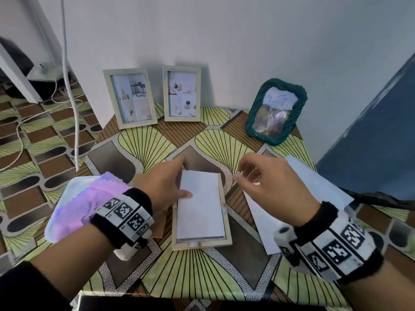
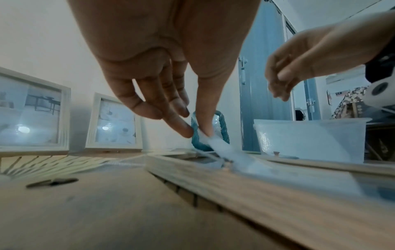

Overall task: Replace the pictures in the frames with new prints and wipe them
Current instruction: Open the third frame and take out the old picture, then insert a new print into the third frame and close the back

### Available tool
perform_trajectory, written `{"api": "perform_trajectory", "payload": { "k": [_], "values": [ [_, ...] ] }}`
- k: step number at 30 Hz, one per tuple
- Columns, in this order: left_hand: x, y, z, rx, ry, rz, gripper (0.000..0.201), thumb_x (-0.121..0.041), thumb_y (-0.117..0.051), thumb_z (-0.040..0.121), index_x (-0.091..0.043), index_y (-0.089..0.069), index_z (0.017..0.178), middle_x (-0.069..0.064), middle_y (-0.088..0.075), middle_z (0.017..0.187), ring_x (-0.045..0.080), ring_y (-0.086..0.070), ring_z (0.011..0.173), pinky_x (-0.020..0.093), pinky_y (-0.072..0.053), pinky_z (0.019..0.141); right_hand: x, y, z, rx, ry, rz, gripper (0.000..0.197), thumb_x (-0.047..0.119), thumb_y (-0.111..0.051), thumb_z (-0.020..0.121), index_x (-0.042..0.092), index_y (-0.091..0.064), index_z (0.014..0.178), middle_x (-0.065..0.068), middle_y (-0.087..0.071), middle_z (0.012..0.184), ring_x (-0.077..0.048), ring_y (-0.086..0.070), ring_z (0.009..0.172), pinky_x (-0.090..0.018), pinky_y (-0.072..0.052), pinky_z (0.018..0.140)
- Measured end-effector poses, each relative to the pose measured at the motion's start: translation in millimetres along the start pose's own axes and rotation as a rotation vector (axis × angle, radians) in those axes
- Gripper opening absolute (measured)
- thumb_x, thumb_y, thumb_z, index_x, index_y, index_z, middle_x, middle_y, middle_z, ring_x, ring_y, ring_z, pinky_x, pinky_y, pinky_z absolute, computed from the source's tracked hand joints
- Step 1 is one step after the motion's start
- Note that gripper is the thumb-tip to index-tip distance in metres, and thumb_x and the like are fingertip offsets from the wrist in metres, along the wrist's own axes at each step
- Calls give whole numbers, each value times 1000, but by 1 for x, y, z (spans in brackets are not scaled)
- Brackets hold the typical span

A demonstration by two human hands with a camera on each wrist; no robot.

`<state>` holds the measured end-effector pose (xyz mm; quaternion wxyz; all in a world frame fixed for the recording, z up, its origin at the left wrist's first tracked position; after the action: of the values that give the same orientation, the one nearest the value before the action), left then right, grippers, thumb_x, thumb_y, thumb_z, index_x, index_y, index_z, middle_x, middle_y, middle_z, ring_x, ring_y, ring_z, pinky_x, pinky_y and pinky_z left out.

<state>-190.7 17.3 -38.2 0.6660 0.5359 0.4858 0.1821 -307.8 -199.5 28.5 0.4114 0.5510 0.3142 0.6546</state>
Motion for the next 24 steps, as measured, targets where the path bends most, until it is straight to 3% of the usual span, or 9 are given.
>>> {"api": "perform_trajectory", "payload": {
  "k": [3, 6, 8, 10, 13, 16, 19, 21, 24],
  "values": [
    [-5, 8, -3, -98, -51, -91, 52, -27, -84, 74, -38, -47, 108, -16, -57, 83, -1, -57, 73, 25, -52, 67, -11, 21, -23, -16, -12, -162, 12, 43, -60, 90, 33, -57, 96, 16, -62, 90, -4, -60, 83, -32, -56, 71],
    [-12, 18, -6, -186, -100, -180, 51, -18, -81, 76, -41, -48, 108, -17, -55, 90, -9, -58, 75, 14, -47, 58, -34, 30, -45, 138, -112, -422, 38, 53, -52, 91, 35, -47, 124, 13, -57, 114, -11, -58, 102, -32, -51, 80],
    [-18, 27, -7, -252, -132, -249, 50, -14, -81, 76, -37, -52, 110, -14, -56, 92, -5, -60, 73, 12, -48, 55, -47, 29, -59, 243, -176, -497, 51, 58, -48, 92, 36, -36, 136, 11, -54, 122, -13, -56, 109, -33, -50, 85],
    [-26, 37, -7, -312, -160, -352, 49, -12, -81, 77, -37, -55, 109, -11, -57, 92, 3, -62, 71, 11, -50, 57, -57, 25, -69, 278, -225, -458, 48, 55, -48, 93, 39, -36, 137, 16, -56, 116, -7, -56, 103, -30, -48, 80],
    [-41, 53, -4, -350, -187, -500, 45, -11, -80, 78, -33, -60, 111, -8, -57, 88, 8, -61, 65, 17, -52, 62, -69, 17, -76, 234, -293, -265, 30, 39, -53, 96, 39, -50, 126, 14, -64, 94, -3, -61, 87, -30, -52, 75],
    [-59, 61, 1, -314, -152, -736, 43, -4, -81, 76, -24, -64, 111, -4, -62, 86, 14, -68, 64, 25, -58, 64, -78, 14, -78, 78, -337, -20, 21, 25, -58, 96, 32, -60, 115, 11, -65, 82, -3, -64, 70, -30, -55, 67],
    [-77, 54, 5, -218, -73, -924, 42, 2, -81, 73, -15, -65, 108, 5, -68, 88, 30, -72, 70, 40, -62, 66, -84, 18, -81, -92, -362, 135, 19, 21, -58, 96, 31, -64, 111, 9, -64, 78, -8, -64, 66, -37, -58, 61],
    [-88, 41, 10, -110, -12, -948, 43, 4, -81, 72, -13, -63, 107, 9, -66, 89, 27, -72, 67, 42, -62, 65, -87, 22, -83, -153, -380, 223, 19, 20, -57, 96, 30, -65, 110, 6, -65, 77, -10, -66, 66, -40, -59, 60],
    [-104, 12, 23, 52, 66, -851, 46, 2, -81, 72, -13, -58, 109, 10, -65, 92, 26, -73, 71, 43, -62, 67, -91, 26, -85, -196, -398, 316, 20, 19, -58, 96, 28, -66, 110, 3, -66, 77, -9, -67, 67, -36, -60, 58]
  ]
}}
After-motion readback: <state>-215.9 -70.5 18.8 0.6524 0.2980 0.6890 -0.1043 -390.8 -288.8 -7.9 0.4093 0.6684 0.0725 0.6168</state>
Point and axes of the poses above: each hand's wrist, its own z-axis towards the middle knuckle, its own y-axis out of the back of the hand, x = y × z, the point moved 1 cm from there along z, towards the middle knuckle
